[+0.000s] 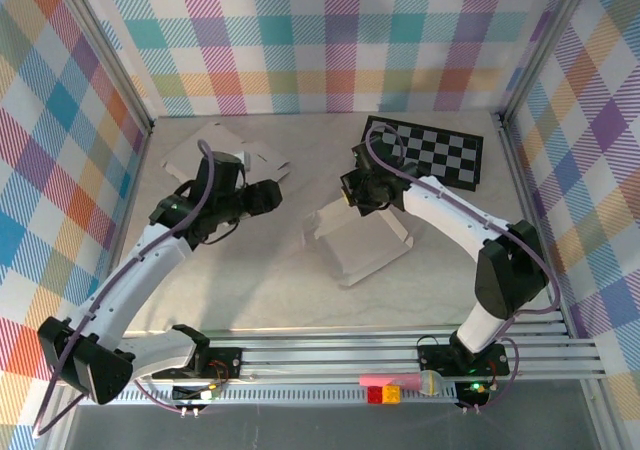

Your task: Fold the paper box

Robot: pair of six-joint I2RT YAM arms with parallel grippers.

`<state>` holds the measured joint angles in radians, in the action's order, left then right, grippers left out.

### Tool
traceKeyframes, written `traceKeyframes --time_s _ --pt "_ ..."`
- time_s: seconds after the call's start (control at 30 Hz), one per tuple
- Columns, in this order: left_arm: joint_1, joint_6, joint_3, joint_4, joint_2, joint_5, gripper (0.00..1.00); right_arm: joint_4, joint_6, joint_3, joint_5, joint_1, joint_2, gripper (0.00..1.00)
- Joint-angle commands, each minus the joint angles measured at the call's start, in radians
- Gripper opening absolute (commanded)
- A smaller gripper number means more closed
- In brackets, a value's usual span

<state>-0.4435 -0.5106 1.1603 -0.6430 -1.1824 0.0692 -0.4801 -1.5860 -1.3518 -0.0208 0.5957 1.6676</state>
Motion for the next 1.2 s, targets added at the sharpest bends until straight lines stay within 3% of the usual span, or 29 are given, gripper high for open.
traceKeyframes --time_s 0.0,0.27,0.47,0.7,1.17 --pt "0.035 -0.048 -0.008 -0.067 -0.043 0.11 0.64 0.146 -0.003 -0.007 -0.014 -0.011 0.042 0.0" --pt "0.04 -0.017 -0.059 -0.057 -0.08 0.09 0.61 0.317 0.035 0.009 0.019 -0.017 0.144 0.0" --pt "0.04 0.011 -0.1 -0.035 -0.104 0.06 0.57 0.623 0.1 0.165 0.043 -0.016 0.147 0.0" --pt "0.039 0.033 -0.19 0.048 -0.113 0.058 0.35 0.905 0.086 0.371 0.057 -0.016 0.109 0.0" --pt "-0.016 0.045 -0.275 0.131 -0.106 -0.051 0.28 0.919 0.078 0.417 0.103 -0.01 -0.048 0.0"
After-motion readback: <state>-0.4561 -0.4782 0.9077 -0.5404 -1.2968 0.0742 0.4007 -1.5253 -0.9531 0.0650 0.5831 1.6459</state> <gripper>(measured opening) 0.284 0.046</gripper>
